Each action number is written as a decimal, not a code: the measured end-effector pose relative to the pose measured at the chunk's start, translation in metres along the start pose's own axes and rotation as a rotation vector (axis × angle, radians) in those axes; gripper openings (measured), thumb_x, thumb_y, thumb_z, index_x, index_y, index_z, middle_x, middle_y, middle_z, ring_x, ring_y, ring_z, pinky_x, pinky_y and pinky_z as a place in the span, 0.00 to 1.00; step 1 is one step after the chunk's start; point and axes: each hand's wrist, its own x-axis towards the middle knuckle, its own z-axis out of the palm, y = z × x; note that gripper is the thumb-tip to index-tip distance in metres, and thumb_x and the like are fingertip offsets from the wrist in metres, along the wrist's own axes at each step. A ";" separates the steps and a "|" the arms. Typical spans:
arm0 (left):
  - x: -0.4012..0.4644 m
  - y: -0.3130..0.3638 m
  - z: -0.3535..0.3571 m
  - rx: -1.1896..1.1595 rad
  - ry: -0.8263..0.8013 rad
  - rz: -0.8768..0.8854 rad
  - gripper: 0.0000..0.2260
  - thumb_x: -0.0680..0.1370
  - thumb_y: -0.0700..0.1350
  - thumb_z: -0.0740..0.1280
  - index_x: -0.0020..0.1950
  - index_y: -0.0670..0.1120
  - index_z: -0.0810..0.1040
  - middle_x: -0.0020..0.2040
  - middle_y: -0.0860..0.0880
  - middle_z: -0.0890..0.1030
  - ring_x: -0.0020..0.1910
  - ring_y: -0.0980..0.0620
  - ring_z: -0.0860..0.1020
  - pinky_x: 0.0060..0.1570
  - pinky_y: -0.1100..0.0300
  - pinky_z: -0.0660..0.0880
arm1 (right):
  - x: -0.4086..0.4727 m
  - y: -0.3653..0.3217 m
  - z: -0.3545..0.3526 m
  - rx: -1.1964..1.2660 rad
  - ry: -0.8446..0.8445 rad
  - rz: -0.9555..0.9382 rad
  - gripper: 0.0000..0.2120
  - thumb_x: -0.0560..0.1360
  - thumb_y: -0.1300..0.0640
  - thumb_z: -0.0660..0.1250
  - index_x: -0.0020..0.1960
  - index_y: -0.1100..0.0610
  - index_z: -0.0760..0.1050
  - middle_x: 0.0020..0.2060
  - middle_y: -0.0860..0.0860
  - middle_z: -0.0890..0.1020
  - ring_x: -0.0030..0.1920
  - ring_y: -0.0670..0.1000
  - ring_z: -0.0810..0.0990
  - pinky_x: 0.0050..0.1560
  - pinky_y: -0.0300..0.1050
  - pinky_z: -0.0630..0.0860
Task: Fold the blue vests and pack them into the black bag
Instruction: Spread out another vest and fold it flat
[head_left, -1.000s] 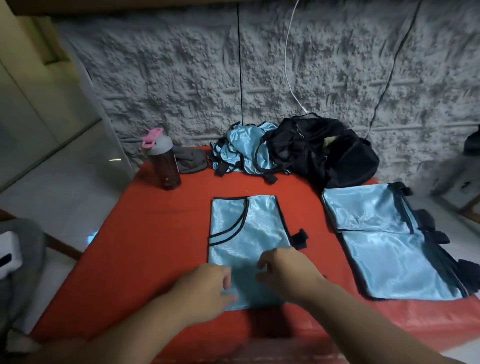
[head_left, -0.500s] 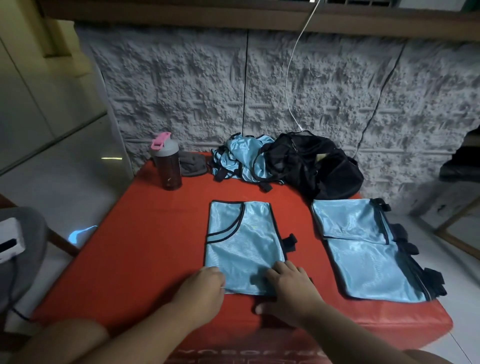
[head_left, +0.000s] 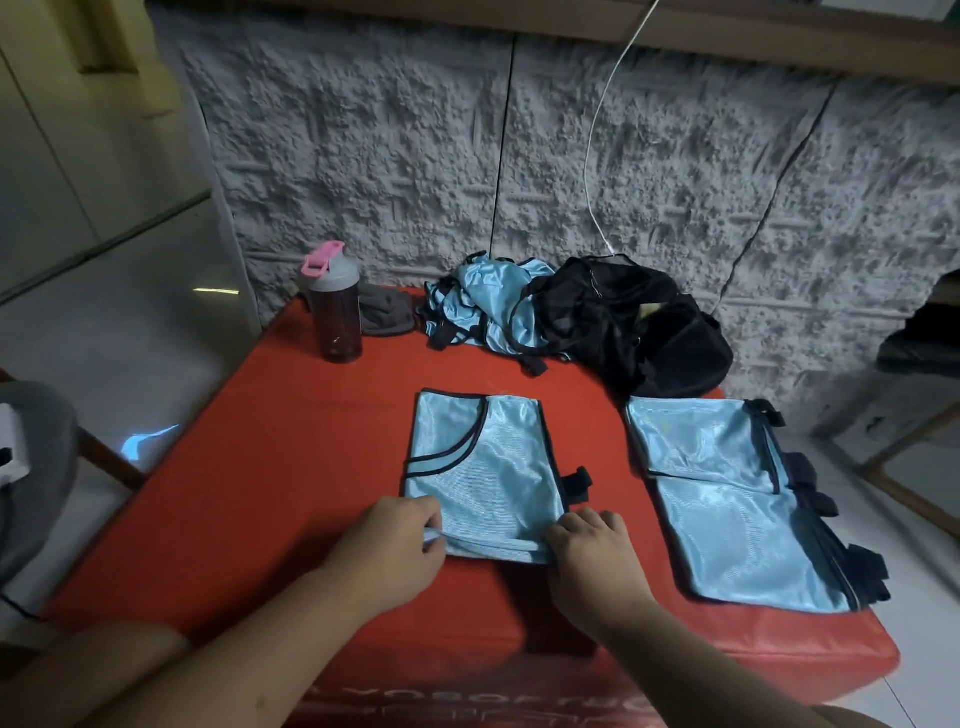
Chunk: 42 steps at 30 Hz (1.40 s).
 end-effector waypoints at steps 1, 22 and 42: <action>0.000 0.000 -0.001 0.009 -0.031 -0.010 0.08 0.73 0.52 0.74 0.44 0.51 0.77 0.34 0.56 0.76 0.30 0.58 0.74 0.32 0.59 0.73 | 0.000 0.001 0.000 -0.005 -0.002 0.013 0.11 0.60 0.54 0.67 0.41 0.48 0.82 0.34 0.46 0.78 0.40 0.54 0.79 0.41 0.51 0.73; 0.000 -0.008 -0.043 -0.021 -0.192 -0.006 0.06 0.73 0.44 0.77 0.44 0.55 0.84 0.42 0.56 0.81 0.41 0.57 0.79 0.43 0.61 0.77 | 0.010 0.026 -0.059 0.361 -0.114 -0.061 0.02 0.70 0.54 0.68 0.42 0.48 0.76 0.33 0.47 0.79 0.36 0.52 0.77 0.34 0.40 0.66; 0.092 -0.031 -0.014 -0.613 -0.010 -0.313 0.12 0.72 0.33 0.73 0.50 0.48 0.83 0.47 0.44 0.86 0.47 0.45 0.85 0.52 0.47 0.80 | 0.115 0.048 -0.061 0.684 -0.185 0.222 0.22 0.61 0.46 0.66 0.54 0.48 0.84 0.36 0.45 0.85 0.34 0.40 0.81 0.35 0.35 0.74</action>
